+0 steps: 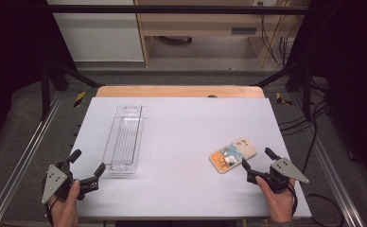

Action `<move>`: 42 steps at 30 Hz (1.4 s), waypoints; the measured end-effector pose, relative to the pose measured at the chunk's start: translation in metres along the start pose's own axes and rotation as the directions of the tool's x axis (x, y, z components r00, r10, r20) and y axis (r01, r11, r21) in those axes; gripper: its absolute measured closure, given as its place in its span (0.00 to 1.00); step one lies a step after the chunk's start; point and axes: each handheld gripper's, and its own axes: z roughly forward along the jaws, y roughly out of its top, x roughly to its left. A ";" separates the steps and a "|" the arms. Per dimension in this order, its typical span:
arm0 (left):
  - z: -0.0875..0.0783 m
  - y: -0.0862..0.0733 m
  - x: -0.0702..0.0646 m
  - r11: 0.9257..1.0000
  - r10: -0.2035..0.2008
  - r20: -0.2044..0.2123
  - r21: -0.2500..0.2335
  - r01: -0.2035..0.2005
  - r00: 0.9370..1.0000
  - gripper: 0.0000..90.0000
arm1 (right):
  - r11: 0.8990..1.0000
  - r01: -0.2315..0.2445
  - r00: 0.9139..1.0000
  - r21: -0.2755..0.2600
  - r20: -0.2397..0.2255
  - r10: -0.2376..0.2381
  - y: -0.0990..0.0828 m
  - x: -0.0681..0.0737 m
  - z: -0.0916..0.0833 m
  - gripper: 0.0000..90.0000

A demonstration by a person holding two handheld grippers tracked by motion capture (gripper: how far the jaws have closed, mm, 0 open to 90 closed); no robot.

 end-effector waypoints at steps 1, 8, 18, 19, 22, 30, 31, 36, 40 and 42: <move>0.000 0.000 0.000 1.000 0.001 0.002 -0.002 -0.001 1.000 0.01 | 1.000 0.001 1.000 0.005 0.003 -0.001 0.000 0.000 0.000 0.06; -0.002 0.000 0.000 1.000 -0.007 0.010 -0.003 0.007 1.000 0.01 | 0.999 -0.015 1.000 0.051 0.021 0.014 -0.001 0.003 0.001 0.09; -0.001 0.001 -0.002 1.000 0.007 0.021 -0.006 -0.007 1.000 0.01 | 0.995 -0.052 0.998 0.085 -0.017 0.053 0.000 0.008 0.004 0.09; -0.001 0.002 -0.002 1.000 0.010 0.023 -0.006 -0.010 1.000 0.01 | 0.994 -0.054 0.998 0.093 -0.020 0.056 0.000 0.009 0.005 0.09; 0.000 0.002 -0.003 1.000 0.016 0.025 -0.005 -0.016 1.000 0.01 | 0.990 -0.051 0.999 0.135 -0.008 0.052 0.001 0.009 0.008 0.10; 0.000 0.002 -0.001 1.000 0.011 0.026 -0.007 -0.011 1.000 0.02 | 0.970 -0.022 1.000 0.244 -0.010 0.025 0.019 0.002 0.022 0.11; 0.000 0.002 -0.001 1.000 0.011 0.026 -0.007 -0.011 1.000 0.02 | 0.970 -0.022 1.000 0.244 -0.010 0.025 0.019 0.002 0.022 0.11; -0.001 0.002 0.000 1.000 0.001 0.029 -0.006 -0.001 1.000 0.02 | 0.951 0.008 1.000 0.311 -0.010 -0.005 0.039 -0.008 0.033 0.12; -0.002 0.002 0.001 1.000 -0.002 0.029 -0.009 0.003 1.000 0.02 | 0.930 0.063 0.998 0.362 -0.025 -0.057 0.051 -0.013 0.041 0.14; -0.001 0.002 0.001 1.000 -0.003 0.028 -0.005 0.003 1.000 0.02 | 0.918 0.069 0.998 0.391 -0.038 -0.059 0.056 -0.016 0.047 0.15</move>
